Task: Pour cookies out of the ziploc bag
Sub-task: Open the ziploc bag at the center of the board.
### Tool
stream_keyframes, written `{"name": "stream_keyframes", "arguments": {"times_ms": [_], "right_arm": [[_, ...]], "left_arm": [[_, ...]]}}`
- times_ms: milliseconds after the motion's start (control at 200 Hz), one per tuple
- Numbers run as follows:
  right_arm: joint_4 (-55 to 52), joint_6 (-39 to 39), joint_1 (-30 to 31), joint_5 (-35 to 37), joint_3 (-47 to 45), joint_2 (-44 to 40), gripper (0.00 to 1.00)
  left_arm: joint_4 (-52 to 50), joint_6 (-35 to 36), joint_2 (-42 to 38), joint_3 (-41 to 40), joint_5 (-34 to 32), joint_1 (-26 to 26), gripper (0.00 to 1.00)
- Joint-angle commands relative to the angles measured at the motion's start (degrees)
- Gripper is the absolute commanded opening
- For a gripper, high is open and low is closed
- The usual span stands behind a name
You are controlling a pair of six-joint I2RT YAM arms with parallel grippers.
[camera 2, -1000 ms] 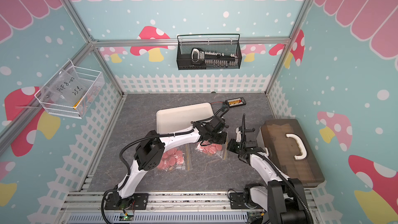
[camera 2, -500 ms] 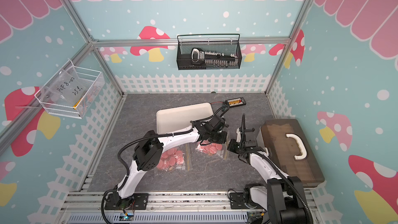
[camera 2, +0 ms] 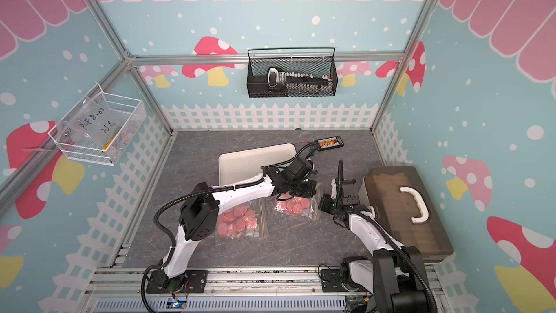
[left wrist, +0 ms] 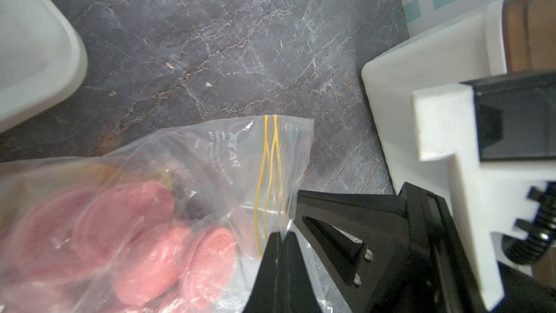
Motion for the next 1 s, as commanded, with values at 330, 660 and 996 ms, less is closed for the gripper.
{"name": "stream_keyframes", "arguments": {"times_ms": [330,660,996], "right_arm": [[-0.54,3.08,0.08,-4.50,-0.06,-3.00,0.41],[-0.11,3.83,0.07,-7.07,0.23,-1.61,0.32],[0.08,3.18,0.04,-5.66,0.60,-0.02,0.13]], "left_arm": [[5.78,1.17,-5.67,-5.42,-0.93,1.01,0.00],[6.71,1.43,-6.63,-5.24,-1.65,1.55,0.00],[5.30,2.97,-9.05,-6.73,-2.60,3.40,0.00]]}}
